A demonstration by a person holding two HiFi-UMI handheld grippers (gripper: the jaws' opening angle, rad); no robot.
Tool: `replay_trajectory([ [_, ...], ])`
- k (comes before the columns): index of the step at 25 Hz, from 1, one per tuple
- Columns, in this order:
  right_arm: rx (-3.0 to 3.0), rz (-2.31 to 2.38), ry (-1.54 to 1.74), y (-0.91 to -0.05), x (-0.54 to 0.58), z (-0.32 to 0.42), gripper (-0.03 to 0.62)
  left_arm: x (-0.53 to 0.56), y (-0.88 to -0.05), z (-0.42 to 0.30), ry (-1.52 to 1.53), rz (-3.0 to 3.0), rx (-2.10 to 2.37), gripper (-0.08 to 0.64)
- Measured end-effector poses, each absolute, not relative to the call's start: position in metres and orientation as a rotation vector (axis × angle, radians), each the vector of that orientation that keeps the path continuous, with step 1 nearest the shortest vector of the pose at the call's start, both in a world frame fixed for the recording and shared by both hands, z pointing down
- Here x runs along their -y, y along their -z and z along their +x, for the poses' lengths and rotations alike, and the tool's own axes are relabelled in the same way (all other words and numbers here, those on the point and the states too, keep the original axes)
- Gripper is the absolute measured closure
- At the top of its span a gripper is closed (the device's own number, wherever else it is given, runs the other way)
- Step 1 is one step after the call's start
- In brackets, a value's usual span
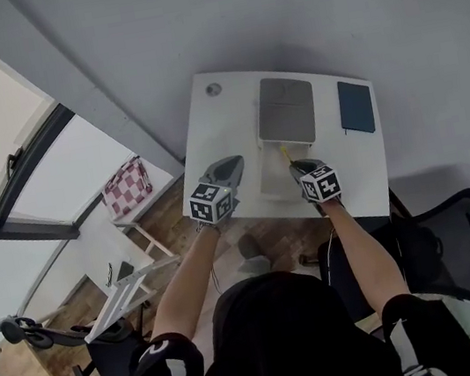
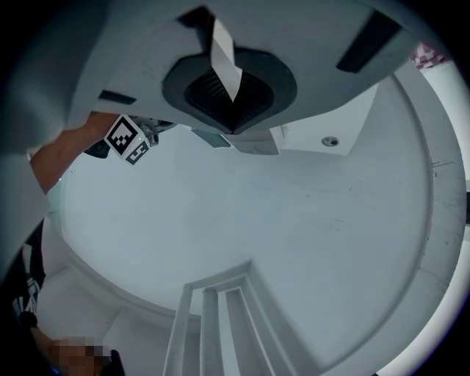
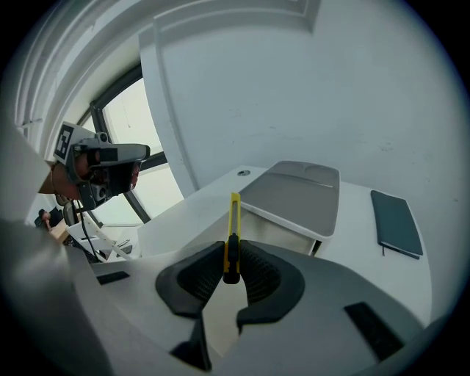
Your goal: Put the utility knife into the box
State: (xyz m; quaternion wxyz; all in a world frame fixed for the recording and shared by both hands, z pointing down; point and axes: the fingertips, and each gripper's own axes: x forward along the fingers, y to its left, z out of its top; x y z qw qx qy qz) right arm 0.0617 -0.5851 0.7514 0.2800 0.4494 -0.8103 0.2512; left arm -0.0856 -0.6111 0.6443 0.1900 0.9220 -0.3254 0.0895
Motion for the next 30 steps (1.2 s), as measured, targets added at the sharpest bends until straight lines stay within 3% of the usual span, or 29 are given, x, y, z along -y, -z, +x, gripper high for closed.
replay_trajectory([
  [30,1.903,1.098,-0.849,-0.842,0.624,0.029,0.511,0.667,-0.687,-0.101,-0.317,2.546,0.841,0.535],
])
